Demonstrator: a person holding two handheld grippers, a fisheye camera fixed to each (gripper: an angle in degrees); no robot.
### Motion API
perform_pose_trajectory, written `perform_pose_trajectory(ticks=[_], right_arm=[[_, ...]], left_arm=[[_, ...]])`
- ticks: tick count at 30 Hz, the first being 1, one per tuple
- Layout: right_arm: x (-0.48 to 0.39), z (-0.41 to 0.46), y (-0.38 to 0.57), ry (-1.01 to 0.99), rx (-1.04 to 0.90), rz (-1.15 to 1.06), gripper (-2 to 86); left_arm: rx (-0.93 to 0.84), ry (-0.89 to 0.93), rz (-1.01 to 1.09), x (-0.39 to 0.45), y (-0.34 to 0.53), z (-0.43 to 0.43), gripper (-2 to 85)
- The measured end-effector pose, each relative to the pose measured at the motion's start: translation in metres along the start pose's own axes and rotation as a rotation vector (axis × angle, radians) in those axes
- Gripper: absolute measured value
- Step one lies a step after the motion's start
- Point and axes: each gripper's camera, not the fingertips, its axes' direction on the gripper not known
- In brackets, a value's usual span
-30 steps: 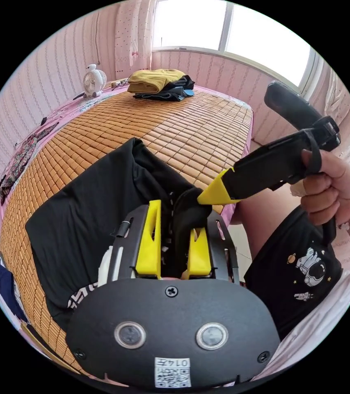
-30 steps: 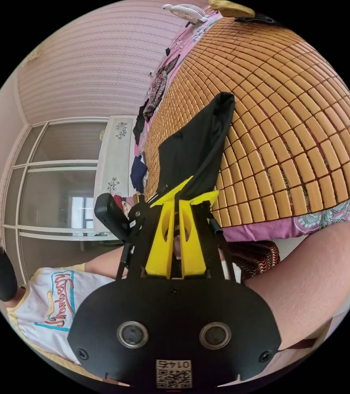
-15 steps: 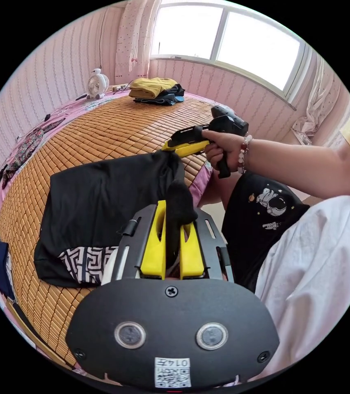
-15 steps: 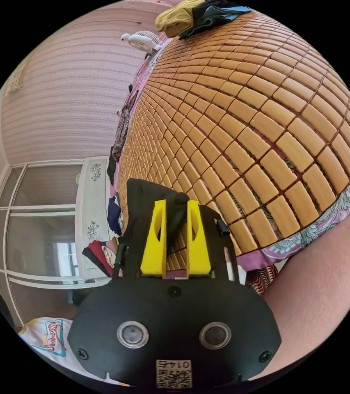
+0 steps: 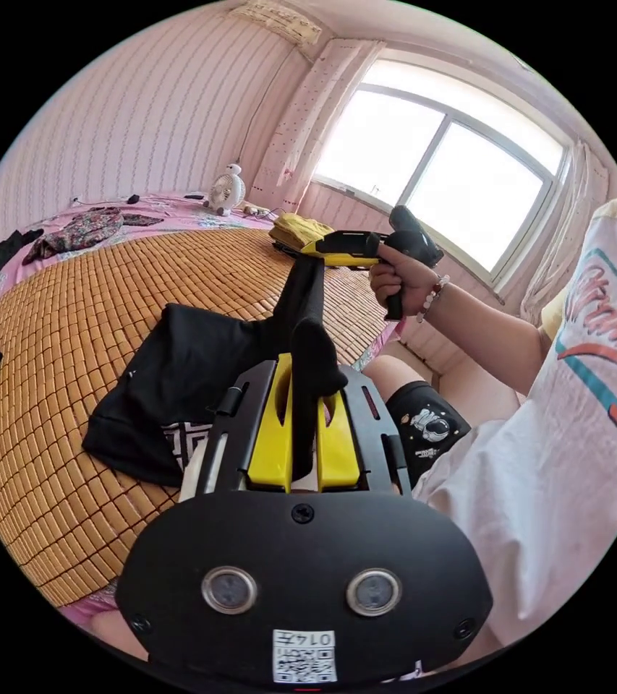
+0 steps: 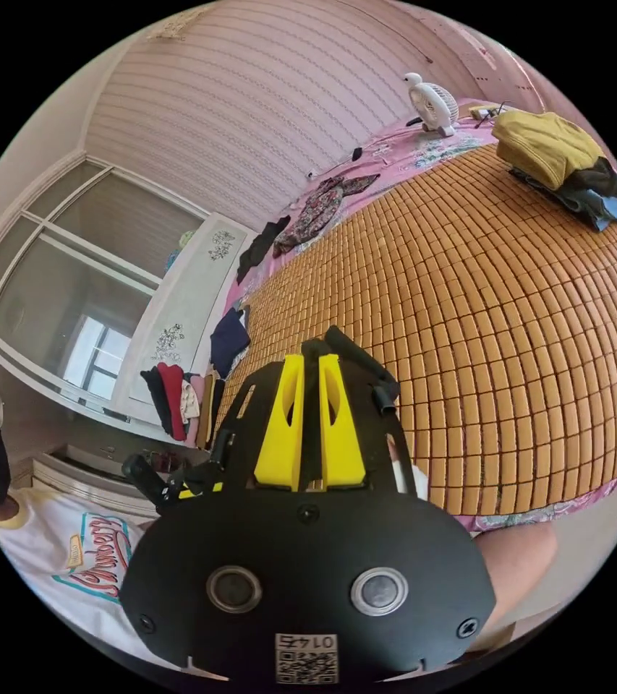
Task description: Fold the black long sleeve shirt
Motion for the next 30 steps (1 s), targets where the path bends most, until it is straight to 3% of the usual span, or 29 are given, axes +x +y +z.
perform_pose_trajectory(ticks=[3, 7, 10, 13, 17, 22, 24, 30], right_arm=[[-0.039, 0.066, -0.046, 0.008, -0.038, -0.07, 7.7], [-0.048, 0.146, -0.073, 0.166, -0.12, -0.088, 11.5], [-0.052, 0.178, -0.07, 0.193, -0.166, -0.14, 11.6], [-0.063, 0.2, -0.064, 0.346, -0.203, -0.262, 11.3], [-0.071, 0.237, -0.064, 0.468, -0.285, -0.372, 13.3], [-0.065, 0.278, -0.072, 0.524, -0.38, -0.366, 14.3], [-0.064, 0.285, -0.073, 0.419, -0.4, -0.365, 11.4], [-0.077, 0.288, -0.069, 0.375, -0.39, -0.442, 5.9]], left_arm=[[0.055, -0.129, -0.101, -0.048, -0.005, -0.025, 4.8], [-0.012, -0.369, -0.441, -0.145, 0.016, -0.036, 7.7], [-0.071, -0.411, -0.574, -0.191, 0.036, -0.039, 8.1], [-0.067, -0.343, -0.638, -0.204, 0.047, -0.039, 8.3], [-0.067, -0.304, -0.626, -0.197, 0.044, -0.026, 10.5], [-0.079, -0.409, -0.603, -0.189, 0.033, -0.006, 13.6], [-0.082, -0.43, -0.574, -0.185, 0.03, -0.002, 13.6], [-0.088, -0.538, -0.45, -0.165, 0.027, 0.011, 12.5]])
